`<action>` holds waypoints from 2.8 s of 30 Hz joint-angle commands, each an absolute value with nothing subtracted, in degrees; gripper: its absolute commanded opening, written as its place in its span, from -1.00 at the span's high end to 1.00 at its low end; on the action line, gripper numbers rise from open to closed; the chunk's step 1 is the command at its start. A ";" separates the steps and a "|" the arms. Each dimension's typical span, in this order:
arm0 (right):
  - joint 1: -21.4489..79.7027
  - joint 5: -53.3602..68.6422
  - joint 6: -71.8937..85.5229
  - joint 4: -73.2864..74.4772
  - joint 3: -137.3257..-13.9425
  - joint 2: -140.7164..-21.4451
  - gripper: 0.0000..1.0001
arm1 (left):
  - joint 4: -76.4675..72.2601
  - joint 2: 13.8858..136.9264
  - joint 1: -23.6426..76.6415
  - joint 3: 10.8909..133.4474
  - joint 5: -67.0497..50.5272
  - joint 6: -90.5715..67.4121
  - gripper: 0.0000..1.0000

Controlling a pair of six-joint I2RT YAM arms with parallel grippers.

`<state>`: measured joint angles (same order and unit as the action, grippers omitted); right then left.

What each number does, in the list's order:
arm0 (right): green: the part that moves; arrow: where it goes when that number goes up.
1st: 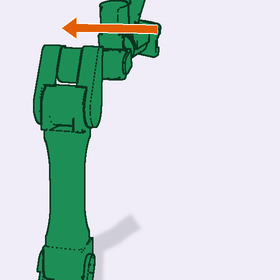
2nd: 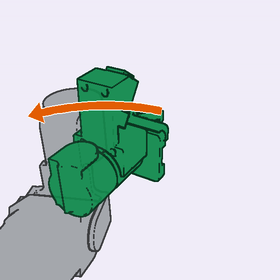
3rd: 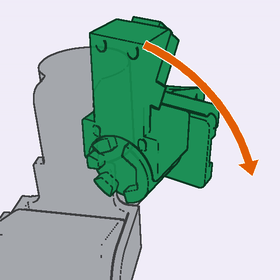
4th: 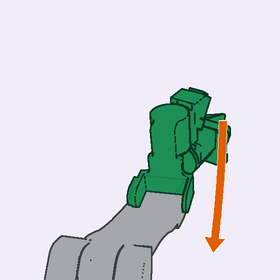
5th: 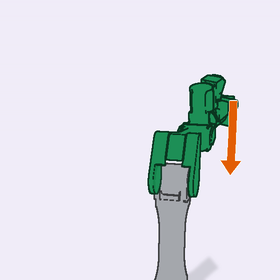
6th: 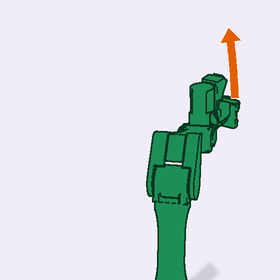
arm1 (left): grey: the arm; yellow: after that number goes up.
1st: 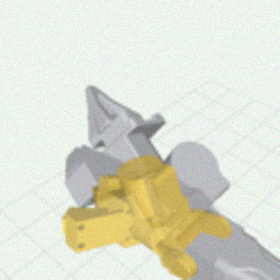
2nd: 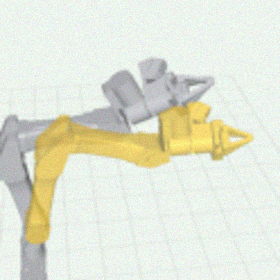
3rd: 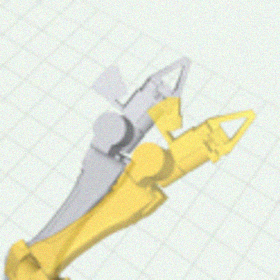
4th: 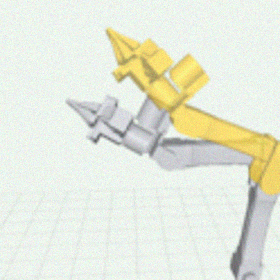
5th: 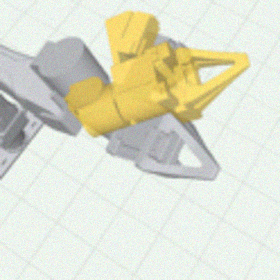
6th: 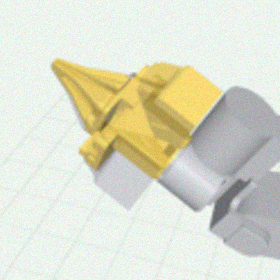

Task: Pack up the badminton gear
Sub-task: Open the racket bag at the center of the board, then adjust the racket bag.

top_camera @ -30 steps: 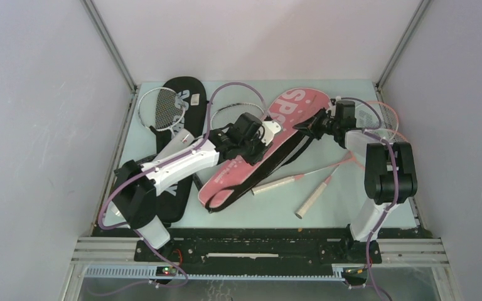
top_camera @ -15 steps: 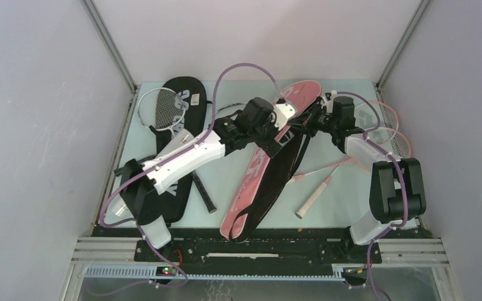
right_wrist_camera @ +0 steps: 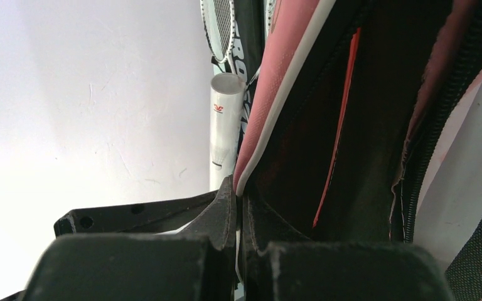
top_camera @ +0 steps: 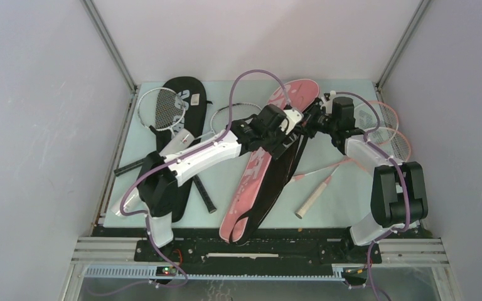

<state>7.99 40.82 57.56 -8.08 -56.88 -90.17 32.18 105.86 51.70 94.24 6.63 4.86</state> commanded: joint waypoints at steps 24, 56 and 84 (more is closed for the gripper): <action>3.64 47.65 40.41 6.15 -64.85 -86.10 -0.11 | 28.15 101.28 49.50 95.96 13.63 6.64 1.00; 8.88 35.01 10.03 24.64 -68.94 -79.02 -0.20 | 27.54 88.03 45.35 92.12 19.76 5.23 0.99; 18.53 26.68 12.09 19.69 -68.72 -87.41 -0.04 | 25.79 87.05 44.50 90.44 20.33 2.78 0.99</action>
<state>16.78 30.57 13.15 20.43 -68.66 -86.98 30.94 90.61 45.30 91.18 18.90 4.62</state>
